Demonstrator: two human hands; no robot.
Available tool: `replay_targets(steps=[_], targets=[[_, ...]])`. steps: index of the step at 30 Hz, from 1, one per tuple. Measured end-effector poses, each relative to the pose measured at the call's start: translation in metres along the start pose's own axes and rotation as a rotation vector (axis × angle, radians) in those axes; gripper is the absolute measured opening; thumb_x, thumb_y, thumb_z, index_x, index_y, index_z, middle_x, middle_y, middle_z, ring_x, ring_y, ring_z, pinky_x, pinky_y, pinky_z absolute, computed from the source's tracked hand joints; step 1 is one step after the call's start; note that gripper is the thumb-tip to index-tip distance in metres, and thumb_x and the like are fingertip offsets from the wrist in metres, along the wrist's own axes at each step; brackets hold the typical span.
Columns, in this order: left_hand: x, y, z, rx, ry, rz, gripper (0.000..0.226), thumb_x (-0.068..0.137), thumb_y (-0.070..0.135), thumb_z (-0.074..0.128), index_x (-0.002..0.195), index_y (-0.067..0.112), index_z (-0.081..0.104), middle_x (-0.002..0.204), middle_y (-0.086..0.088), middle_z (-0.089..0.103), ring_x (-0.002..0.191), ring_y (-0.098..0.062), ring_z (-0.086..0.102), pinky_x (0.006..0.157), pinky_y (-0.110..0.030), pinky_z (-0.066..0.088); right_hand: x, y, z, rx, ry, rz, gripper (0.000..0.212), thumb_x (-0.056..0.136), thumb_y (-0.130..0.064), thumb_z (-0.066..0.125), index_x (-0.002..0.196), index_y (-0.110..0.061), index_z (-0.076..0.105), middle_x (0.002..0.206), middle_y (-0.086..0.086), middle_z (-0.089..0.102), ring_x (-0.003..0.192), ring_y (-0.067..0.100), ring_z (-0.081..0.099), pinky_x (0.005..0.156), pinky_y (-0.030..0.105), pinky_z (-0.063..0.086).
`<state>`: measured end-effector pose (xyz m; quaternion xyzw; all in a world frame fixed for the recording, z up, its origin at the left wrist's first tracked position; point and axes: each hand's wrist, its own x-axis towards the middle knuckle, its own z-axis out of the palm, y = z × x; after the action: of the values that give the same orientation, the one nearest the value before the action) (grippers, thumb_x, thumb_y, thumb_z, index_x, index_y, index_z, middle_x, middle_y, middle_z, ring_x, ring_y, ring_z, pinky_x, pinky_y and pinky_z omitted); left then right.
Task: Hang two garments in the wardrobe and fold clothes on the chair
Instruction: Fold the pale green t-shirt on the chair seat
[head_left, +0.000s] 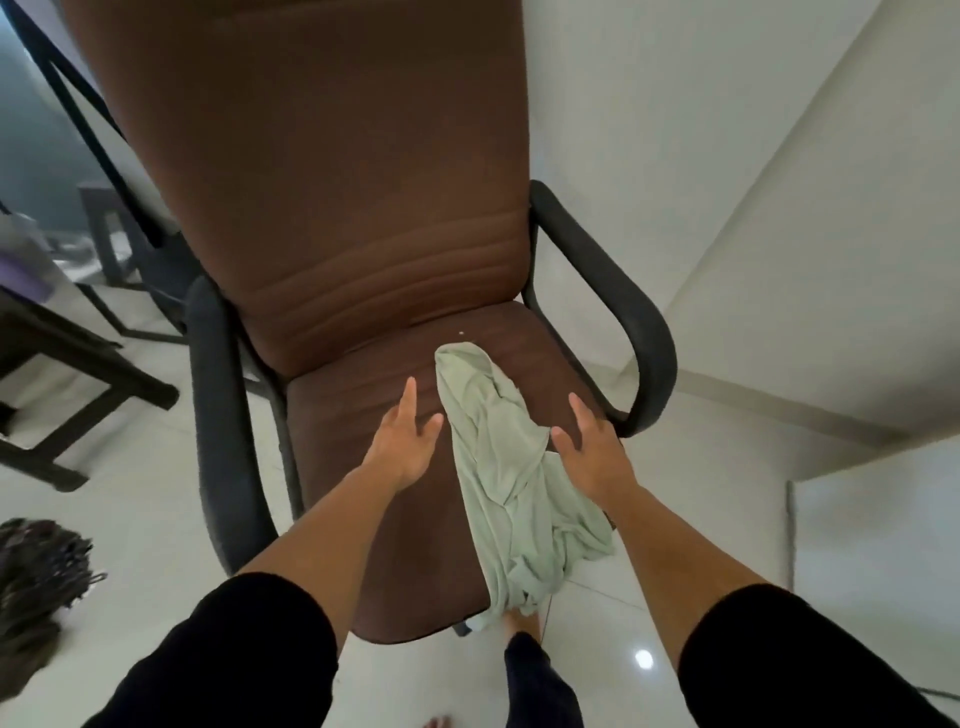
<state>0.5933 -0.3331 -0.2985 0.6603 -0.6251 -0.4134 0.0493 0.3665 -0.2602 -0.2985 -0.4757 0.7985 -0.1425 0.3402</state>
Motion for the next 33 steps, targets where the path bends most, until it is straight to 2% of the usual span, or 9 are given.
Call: replay_targets(steps=[9, 13, 18, 22, 25, 27, 29, 31, 33], targets=[[0.16, 0.003, 0.041, -0.025, -0.057, -0.211, 0.071, 0.096, 0.046, 0.04, 0.147, 0.038, -0.009, 0.15, -0.012, 0.033, 0.133, -0.032, 0.037, 0.106, -0.042, 0.033, 0.158, 0.013, 0.062, -0.084, -0.228, 0.065, 0.06, 0.096, -0.043, 0.039, 0.15, -0.03, 0.014, 0.146, 0.013, 0.033, 0.132, 0.03, 0.038, 0.106, 0.043, 0.034], [0.212, 0.001, 0.064, -0.057, -0.011, -0.306, 0.076, 0.095, 0.043, 0.044, 0.149, 0.033, -0.007, 0.149, -0.015, 0.032, 0.134, -0.034, 0.036, 0.104, -0.041, 0.035, 0.202, 0.022, 0.089, -0.153, -0.176, 0.062, 0.06, 0.095, -0.046, 0.041, 0.147, -0.019, 0.026, 0.143, 0.013, 0.038, 0.132, 0.029, 0.037, 0.107, 0.042, 0.036], [0.236, 0.006, 0.089, 0.005, 0.148, -0.264, 0.078, 0.093, 0.041, 0.05, 0.148, 0.035, -0.004, 0.147, -0.015, 0.03, 0.135, -0.033, 0.031, 0.106, -0.043, 0.034, 0.217, 0.018, 0.104, -0.255, -0.196, -0.036, 0.061, 0.095, -0.044, 0.042, 0.148, -0.02, 0.024, 0.144, 0.012, 0.04, 0.132, 0.029, 0.037, 0.106, 0.039, 0.034], [0.24, 0.009, 0.095, -0.009, 0.062, -0.129, 0.069, 0.096, 0.019, 0.045, 0.144, 0.051, 0.006, 0.131, -0.013, 0.045, 0.096, -0.027, 0.059, 0.082, -0.036, 0.053, 0.215, 0.018, 0.109, -0.236, -0.183, -0.076, 0.056, 0.094, -0.034, 0.049, 0.145, -0.019, 0.032, 0.137, 0.009, 0.05, 0.126, 0.028, 0.045, 0.103, 0.037, 0.038], [0.234, 0.01, 0.09, 0.003, 0.019, -0.057, 0.054, 0.094, 0.008, 0.039, 0.136, 0.043, 0.038, 0.125, -0.011, 0.045, 0.091, -0.022, 0.055, 0.074, -0.025, 0.047, 0.21, 0.014, 0.101, -0.116, -0.147, -0.013, 0.038, 0.092, -0.027, 0.053, 0.126, -0.011, 0.055, 0.119, 0.011, 0.062, 0.112, 0.03, 0.055, 0.089, 0.03, 0.042], [0.225, 0.011, 0.081, 0.005, 0.055, -0.053, 0.037, 0.09, 0.006, 0.041, 0.115, 0.028, 0.059, 0.122, -0.011, 0.048, 0.096, -0.022, 0.054, 0.073, -0.023, 0.042, 0.203, 0.01, 0.091, -0.056, -0.097, 0.027, 0.026, 0.091, -0.024, 0.053, 0.108, -0.006, 0.063, 0.105, 0.012, 0.065, 0.101, 0.03, 0.059, 0.076, 0.026, 0.039], [0.211, 0.014, 0.064, 0.002, 0.1, -0.064, 0.021, 0.086, 0.01, 0.046, 0.095, 0.022, 0.062, 0.115, -0.007, 0.053, 0.096, -0.021, 0.054, 0.07, -0.022, 0.04, 0.194, 0.005, 0.079, -0.014, -0.03, 0.041, 0.02, 0.091, -0.024, 0.054, 0.092, -0.007, 0.063, 0.095, 0.014, 0.065, 0.092, 0.031, 0.059, 0.07, 0.025, 0.035], [0.192, 0.023, 0.039, -0.062, 0.173, -0.08, 0.012, 0.085, 0.021, 0.053, 0.09, 0.019, 0.063, 0.106, -0.001, 0.054, 0.094, -0.018, 0.052, 0.072, -0.024, 0.039, 0.184, -0.004, 0.063, 0.027, 0.037, 0.041, 0.018, 0.09, -0.024, 0.055, 0.078, -0.011, 0.058, 0.087, 0.014, 0.061, 0.086, 0.031, 0.057, 0.069, 0.027, 0.035], [0.17, 0.034, 0.013, -0.14, 0.289, -0.067, 0.018, 0.085, 0.034, 0.058, 0.077, 0.019, 0.063, 0.094, 0.002, 0.057, 0.089, -0.015, 0.051, 0.075, -0.023, 0.039, 0.17, -0.017, 0.045, 0.067, 0.098, 0.025, 0.021, 0.09, -0.022, 0.054, 0.072, -0.012, 0.057, 0.082, 0.011, 0.055, 0.081, 0.028, 0.053, 0.068, 0.028, 0.034]])
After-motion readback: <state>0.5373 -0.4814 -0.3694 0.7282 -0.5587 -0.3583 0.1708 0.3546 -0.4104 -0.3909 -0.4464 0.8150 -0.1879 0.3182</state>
